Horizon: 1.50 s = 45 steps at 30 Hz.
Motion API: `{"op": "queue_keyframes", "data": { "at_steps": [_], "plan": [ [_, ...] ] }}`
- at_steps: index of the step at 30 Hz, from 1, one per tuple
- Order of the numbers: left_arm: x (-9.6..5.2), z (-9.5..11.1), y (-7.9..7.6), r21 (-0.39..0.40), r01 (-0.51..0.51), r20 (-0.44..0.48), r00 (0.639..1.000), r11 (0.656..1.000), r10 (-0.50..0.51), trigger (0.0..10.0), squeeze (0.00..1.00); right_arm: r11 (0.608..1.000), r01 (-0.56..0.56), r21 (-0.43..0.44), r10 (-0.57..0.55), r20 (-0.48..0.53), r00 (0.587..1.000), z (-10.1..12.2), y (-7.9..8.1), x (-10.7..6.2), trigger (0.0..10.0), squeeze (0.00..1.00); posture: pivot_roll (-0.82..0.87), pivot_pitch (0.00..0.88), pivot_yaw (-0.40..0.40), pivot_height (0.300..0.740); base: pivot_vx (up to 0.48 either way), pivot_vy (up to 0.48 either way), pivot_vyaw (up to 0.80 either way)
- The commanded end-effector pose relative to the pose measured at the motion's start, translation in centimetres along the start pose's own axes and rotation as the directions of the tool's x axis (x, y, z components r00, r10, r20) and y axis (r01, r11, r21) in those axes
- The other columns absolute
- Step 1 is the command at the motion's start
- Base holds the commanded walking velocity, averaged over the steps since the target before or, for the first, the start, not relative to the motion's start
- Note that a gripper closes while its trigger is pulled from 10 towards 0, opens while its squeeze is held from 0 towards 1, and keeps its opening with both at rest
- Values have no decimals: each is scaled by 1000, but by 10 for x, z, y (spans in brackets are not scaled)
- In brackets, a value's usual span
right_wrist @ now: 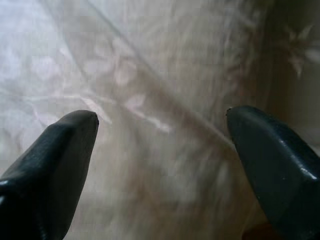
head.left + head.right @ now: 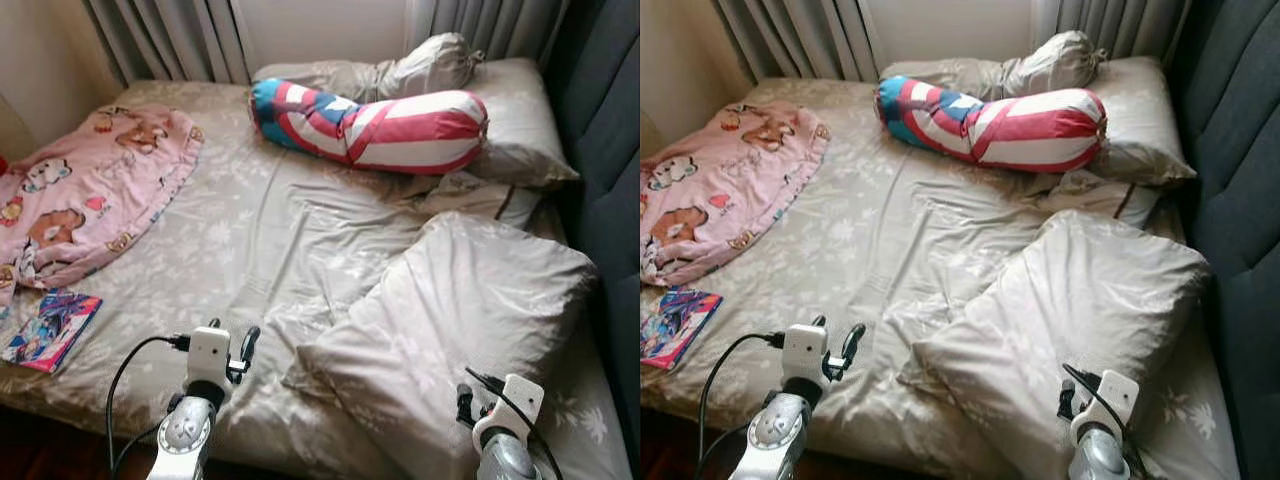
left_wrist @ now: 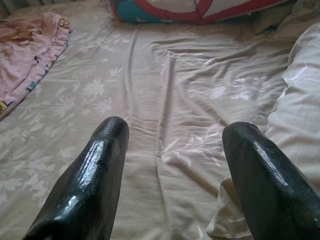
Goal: Clean up the room
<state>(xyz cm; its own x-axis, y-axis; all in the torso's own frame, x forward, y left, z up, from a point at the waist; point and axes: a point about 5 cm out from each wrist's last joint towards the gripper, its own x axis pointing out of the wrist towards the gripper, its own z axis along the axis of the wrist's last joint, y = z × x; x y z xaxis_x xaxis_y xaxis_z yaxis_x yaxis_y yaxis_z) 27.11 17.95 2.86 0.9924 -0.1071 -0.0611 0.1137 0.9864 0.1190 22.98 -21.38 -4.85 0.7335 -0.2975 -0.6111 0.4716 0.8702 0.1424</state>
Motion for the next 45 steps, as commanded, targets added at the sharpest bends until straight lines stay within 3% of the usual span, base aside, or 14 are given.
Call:
{"op": "queue_keyframes", "data": {
  "at_steps": [1,2,5,15,25,34,45],
  "plan": [
    [-4,-3,6,6,-2,-20,1000,1000,2,10000,0,999,25,25,-24,-46,999,-10,-4,-2,10000,843,71,130,79,740,0,0,0],
    [-4,-3,5,9,5,-24,1000,1000,-5,10000,0,998,19,56,-16,-57,998,-12,-4,-3,10000,0,71,132,85,740,0,0,0],
    [-4,-3,4,11,18,-31,999,1000,-17,10000,0,995,-15,103,23,-77,997,-16,0,-4,10000,0,68,138,91,740,0,0,0],
    [-7,-5,5,27,42,-40,998,999,-41,10000,0,990,0,144,23,-157,987,-34,-2,-10,10000,0,75,154,107,740,0,0,0],
    [-11,-8,6,31,58,-63,996,998,-56,10000,0,995,55,80,-36,-228,973,-45,-14,-14,10000,0,77,166,121,740,0,0,0],
    [-20,-10,14,53,68,-73,995,996,-64,10000,0,998,7,64,12,-291,957,-59,-5,-19,10000,0,111,191,142,740,0,0,0],
    [-31,-2,15,76,103,-54,994,992,-100,10000,0,998,-6,56,20,-259,966,-54,-1,-17,10000,0,144,251,172,740,0,0,0]
  ]
}}
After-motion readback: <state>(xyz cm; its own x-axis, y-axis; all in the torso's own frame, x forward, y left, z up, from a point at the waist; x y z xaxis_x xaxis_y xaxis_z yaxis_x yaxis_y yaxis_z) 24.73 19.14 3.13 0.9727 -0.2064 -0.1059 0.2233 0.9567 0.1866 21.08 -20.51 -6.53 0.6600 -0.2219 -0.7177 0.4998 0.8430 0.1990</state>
